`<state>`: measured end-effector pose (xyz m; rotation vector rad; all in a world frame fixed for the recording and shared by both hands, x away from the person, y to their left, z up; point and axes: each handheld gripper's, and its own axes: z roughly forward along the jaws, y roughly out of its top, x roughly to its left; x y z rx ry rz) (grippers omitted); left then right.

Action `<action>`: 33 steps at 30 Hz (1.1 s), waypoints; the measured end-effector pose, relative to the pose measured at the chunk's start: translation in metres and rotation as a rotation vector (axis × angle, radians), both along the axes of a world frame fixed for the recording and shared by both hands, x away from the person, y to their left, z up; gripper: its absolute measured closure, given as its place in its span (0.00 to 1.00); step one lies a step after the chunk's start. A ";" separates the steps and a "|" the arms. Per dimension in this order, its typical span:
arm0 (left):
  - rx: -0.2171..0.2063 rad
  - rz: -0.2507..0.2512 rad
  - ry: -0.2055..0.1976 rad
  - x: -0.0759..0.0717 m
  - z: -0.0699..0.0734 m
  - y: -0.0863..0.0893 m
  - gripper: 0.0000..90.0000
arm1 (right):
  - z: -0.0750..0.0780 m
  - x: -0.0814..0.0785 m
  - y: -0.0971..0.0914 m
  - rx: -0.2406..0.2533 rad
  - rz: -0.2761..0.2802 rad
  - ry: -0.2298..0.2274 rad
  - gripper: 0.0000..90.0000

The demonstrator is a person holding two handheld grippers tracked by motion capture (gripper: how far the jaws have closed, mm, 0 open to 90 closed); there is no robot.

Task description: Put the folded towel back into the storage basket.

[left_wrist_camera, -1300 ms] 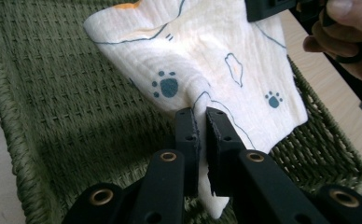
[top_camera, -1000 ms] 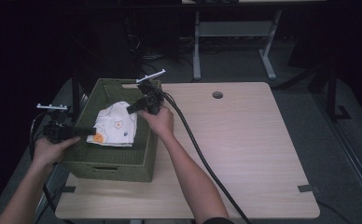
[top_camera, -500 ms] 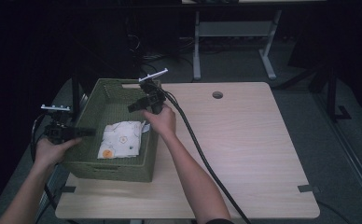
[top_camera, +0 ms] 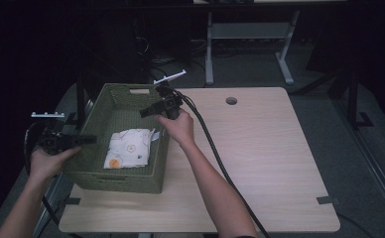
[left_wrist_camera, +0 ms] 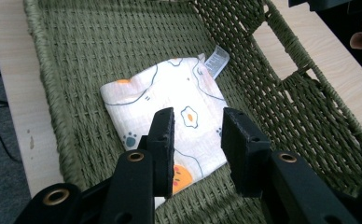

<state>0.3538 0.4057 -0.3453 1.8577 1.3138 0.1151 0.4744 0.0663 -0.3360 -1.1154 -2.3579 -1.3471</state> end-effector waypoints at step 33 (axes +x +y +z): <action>-0.022 0.000 -0.055 -0.031 0.030 -0.049 0.67 | 0.009 -0.010 -0.072 0.035 -0.001 -0.014 0.56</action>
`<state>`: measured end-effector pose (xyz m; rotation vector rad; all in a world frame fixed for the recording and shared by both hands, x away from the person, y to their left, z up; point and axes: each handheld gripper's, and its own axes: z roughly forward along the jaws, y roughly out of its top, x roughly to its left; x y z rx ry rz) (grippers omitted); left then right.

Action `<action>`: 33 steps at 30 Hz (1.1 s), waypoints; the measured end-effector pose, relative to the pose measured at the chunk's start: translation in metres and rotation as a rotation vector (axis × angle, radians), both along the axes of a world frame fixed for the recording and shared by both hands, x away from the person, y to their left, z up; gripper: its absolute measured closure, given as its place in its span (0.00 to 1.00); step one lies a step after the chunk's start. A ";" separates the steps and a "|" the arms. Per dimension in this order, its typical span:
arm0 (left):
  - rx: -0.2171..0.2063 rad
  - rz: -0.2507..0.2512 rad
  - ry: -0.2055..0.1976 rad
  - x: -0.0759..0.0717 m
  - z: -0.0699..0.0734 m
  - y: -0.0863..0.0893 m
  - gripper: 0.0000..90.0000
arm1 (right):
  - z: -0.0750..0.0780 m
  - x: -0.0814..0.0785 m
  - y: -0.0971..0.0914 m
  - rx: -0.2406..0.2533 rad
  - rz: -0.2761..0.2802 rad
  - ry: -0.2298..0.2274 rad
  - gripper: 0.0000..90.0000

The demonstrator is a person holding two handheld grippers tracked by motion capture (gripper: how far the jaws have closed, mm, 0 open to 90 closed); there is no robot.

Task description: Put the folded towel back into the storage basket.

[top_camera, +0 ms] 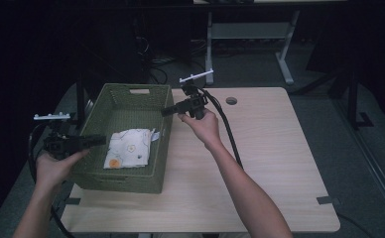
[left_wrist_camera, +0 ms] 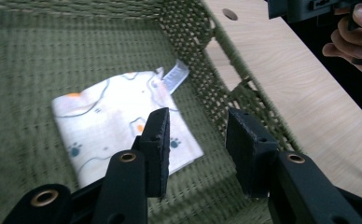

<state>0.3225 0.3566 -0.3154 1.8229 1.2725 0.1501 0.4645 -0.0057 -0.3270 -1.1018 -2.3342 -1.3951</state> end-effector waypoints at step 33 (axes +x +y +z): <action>-0.025 -0.136 0.002 0.024 -0.003 -0.085 0.52 | -0.008 -0.013 -0.087 0.018 -0.107 0.023 0.43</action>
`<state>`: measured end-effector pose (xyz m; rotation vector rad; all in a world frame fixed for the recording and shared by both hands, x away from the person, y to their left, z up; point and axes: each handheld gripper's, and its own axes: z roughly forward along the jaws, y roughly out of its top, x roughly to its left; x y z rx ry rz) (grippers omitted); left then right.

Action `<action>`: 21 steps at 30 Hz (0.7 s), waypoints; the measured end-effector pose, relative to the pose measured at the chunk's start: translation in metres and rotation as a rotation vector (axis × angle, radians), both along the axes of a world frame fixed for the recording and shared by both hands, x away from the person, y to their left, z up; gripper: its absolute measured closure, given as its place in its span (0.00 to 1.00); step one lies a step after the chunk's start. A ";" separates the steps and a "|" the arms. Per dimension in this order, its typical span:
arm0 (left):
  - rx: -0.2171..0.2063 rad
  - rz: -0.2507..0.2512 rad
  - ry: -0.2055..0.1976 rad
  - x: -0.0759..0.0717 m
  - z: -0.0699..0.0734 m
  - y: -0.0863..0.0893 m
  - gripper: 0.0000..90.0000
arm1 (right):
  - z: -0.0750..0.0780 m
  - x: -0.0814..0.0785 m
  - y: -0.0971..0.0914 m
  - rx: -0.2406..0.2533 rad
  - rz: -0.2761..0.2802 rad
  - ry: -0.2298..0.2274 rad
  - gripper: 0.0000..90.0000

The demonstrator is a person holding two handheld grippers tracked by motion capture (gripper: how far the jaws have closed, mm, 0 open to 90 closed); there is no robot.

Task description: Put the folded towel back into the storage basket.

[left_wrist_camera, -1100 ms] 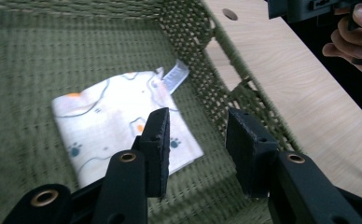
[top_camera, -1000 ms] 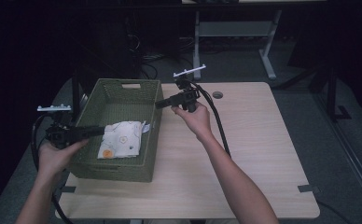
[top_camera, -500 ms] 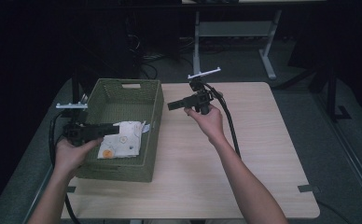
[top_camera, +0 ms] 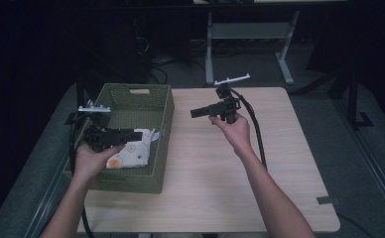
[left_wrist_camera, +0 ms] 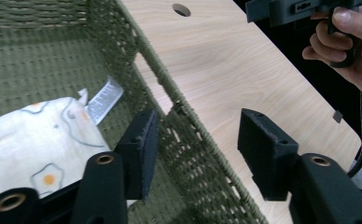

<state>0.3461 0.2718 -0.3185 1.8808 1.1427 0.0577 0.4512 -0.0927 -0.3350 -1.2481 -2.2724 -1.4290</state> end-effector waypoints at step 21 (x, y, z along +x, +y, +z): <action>-0.006 -0.055 0.003 0.008 -0.003 -0.042 0.41 | -0.011 -0.010 -0.049 0.032 -0.050 0.017 0.37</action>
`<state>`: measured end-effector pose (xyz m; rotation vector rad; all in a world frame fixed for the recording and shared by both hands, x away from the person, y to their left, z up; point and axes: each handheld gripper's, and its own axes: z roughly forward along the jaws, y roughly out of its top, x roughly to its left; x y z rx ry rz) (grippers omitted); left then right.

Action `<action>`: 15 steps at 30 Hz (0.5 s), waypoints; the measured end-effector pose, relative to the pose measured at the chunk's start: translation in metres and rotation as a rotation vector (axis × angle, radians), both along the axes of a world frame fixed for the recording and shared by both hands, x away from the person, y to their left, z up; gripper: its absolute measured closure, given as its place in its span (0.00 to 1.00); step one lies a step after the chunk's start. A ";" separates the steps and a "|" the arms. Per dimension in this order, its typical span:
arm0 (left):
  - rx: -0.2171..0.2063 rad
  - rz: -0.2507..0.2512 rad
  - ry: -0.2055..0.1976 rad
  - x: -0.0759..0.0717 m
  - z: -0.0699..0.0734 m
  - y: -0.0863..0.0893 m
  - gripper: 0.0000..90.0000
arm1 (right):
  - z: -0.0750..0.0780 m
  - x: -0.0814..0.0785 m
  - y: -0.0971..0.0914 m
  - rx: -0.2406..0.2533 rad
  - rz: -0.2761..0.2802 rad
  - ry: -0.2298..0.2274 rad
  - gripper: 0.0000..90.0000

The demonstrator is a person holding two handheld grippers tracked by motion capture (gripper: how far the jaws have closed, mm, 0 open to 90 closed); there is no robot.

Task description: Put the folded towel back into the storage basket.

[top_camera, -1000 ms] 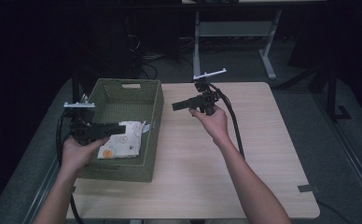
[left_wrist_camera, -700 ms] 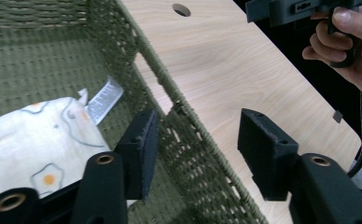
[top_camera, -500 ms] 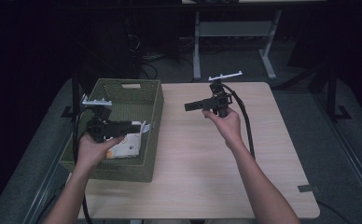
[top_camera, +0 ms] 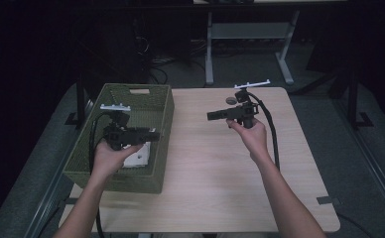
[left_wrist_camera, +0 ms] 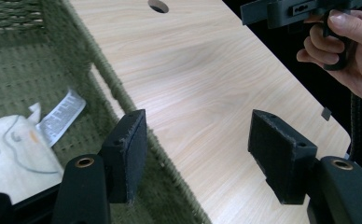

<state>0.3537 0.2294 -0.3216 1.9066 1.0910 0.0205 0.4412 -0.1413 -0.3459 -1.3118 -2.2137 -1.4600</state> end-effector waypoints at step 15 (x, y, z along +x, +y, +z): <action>-0.003 -0.043 -0.003 0.002 -0.003 -0.029 0.37 | -0.009 -0.008 -0.027 0.000 -0.030 0.016 0.35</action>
